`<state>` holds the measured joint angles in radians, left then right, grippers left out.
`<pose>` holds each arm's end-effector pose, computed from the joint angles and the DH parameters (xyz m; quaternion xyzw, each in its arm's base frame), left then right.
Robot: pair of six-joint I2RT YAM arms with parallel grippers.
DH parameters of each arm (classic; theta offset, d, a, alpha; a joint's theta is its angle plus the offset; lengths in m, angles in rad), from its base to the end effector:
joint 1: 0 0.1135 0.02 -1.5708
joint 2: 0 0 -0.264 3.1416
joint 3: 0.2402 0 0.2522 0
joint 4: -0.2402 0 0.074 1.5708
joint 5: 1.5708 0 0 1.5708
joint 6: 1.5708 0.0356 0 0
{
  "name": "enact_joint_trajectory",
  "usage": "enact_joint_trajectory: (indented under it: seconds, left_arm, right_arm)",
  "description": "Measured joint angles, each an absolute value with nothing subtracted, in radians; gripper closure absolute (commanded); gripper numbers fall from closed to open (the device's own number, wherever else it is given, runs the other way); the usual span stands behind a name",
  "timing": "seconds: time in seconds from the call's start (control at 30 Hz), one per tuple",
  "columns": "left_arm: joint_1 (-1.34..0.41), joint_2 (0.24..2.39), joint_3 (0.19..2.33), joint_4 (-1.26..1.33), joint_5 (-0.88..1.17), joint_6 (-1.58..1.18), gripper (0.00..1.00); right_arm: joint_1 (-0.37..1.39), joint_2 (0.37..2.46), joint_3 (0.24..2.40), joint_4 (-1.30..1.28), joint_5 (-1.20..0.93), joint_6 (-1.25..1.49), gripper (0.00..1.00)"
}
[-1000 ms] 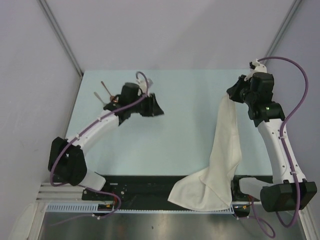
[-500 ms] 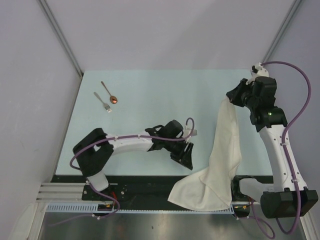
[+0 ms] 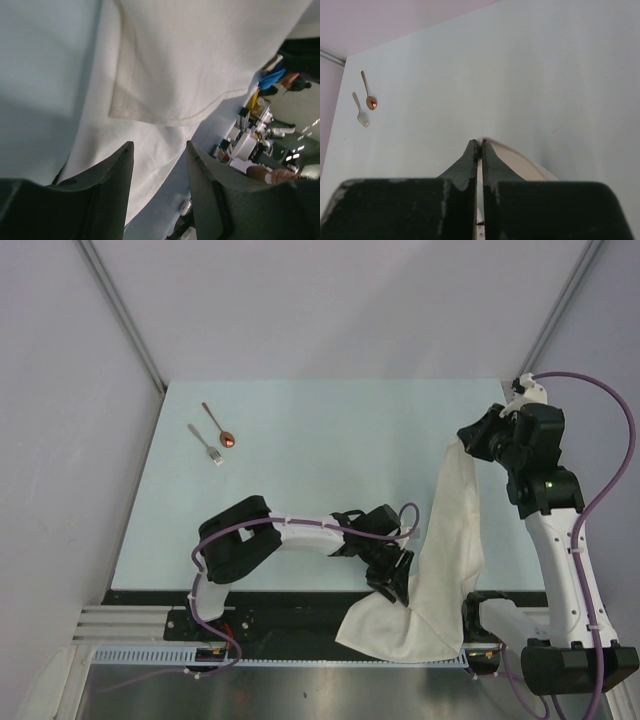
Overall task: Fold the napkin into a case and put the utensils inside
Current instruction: Pick up the crumpled napkin from the corner of the board.
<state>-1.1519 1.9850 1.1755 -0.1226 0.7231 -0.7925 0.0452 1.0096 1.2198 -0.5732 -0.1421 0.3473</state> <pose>0.1406 -0.3738 0.1384 -0.2680 -0.8539 0.4318 0.1120 0.2082 0.0145 0.4080 0.0837 0.8178 0.1678 0.5442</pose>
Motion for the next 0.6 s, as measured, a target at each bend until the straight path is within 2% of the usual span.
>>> enact_joint_trajectory:
  seconds: [0.37, 0.53, 0.6]
  left_arm:
    - [-1.166, 1.985, 1.151, -0.099, 0.497, -1.005, 0.39]
    - [-1.185, 1.985, 1.140, -0.065, 0.457, -1.090, 0.40]
    - [-1.195, 1.985, 1.140, -0.054, 0.443, -1.110, 0.48]
  right_arm:
    - [0.022, 0.957, 1.181, -0.583, -0.161, 0.347, 1.00]
    - [0.020, 0.943, 1.178, -0.594, -0.174, 0.347, 1.00]
    - [0.020, 0.937, 1.176, -0.597, -0.176, 0.347, 1.00]
